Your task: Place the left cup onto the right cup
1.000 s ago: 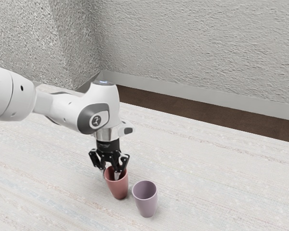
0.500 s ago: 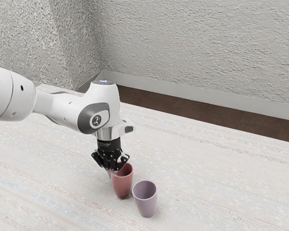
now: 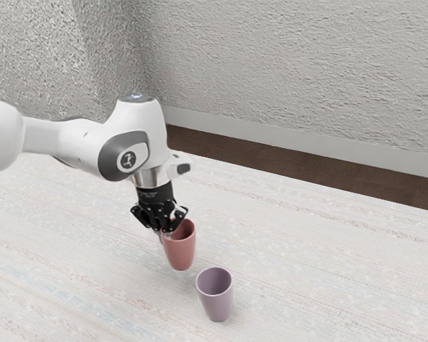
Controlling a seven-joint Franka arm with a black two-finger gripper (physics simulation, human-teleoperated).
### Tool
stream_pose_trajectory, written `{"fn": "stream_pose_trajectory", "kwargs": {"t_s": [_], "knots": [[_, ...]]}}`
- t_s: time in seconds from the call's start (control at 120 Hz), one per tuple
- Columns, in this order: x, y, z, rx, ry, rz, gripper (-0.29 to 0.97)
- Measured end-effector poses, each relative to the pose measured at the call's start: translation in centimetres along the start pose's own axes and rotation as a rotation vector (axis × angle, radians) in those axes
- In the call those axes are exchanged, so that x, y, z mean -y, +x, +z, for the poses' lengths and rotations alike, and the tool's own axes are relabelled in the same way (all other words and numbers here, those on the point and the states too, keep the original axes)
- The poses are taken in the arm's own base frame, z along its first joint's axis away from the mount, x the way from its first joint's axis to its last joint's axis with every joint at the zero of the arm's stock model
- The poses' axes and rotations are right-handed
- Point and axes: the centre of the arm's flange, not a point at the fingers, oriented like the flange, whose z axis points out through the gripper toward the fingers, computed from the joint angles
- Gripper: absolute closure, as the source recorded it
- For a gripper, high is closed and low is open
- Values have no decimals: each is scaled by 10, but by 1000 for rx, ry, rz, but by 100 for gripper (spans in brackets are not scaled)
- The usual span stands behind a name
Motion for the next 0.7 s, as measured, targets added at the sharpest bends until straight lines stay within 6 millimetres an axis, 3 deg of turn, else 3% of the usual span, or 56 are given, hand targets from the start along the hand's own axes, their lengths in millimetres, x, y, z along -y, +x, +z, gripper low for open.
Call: {"fn": "stream_pose_trajectory", "kwargs": {"t_s": [0.183,0.325,0.7], "knots": [[-2,-11,-32,-52,-26,-14,78],[-23,-29,-49,-77,-36,7,78],[-58,-76,-68,-107,-38,-16,78]]}}
